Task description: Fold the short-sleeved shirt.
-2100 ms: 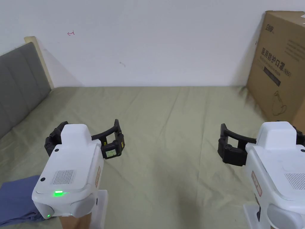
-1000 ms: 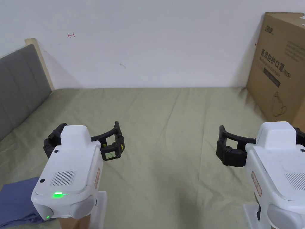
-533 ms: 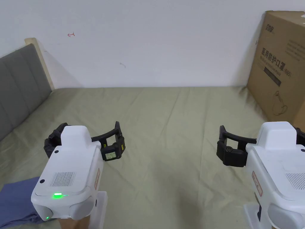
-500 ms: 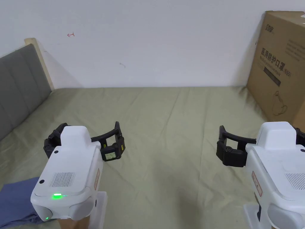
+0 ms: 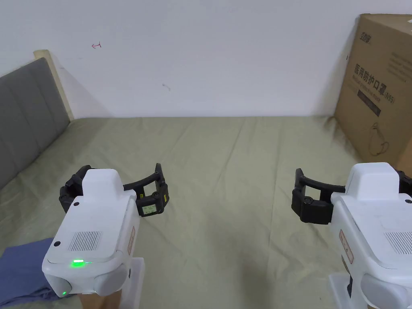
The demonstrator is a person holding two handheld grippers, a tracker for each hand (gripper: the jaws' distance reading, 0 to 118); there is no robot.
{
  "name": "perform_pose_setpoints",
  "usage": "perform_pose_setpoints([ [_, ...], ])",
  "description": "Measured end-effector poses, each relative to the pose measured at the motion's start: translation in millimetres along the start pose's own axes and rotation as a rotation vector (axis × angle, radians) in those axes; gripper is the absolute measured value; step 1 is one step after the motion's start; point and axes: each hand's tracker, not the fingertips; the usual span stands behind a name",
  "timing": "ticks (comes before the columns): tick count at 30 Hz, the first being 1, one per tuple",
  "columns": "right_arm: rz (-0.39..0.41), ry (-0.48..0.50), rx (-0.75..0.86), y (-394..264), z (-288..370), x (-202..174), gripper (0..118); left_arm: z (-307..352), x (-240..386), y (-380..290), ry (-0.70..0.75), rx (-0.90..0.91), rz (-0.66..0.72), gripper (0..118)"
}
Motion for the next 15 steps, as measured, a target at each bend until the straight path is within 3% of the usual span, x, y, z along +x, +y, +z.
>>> perform_pose_setpoints([
  [10,-0.009,0.003,-0.018,0.5,-1.2,0.3,118,-0.8,0.4,-1.1,-0.003,-0.003,-0.003,118],
  [15,-0.069,0.013,-0.101,4.5,-6.5,1.2,118,-1.4,-0.1,-0.8,-0.003,-0.004,0.006,118],
])
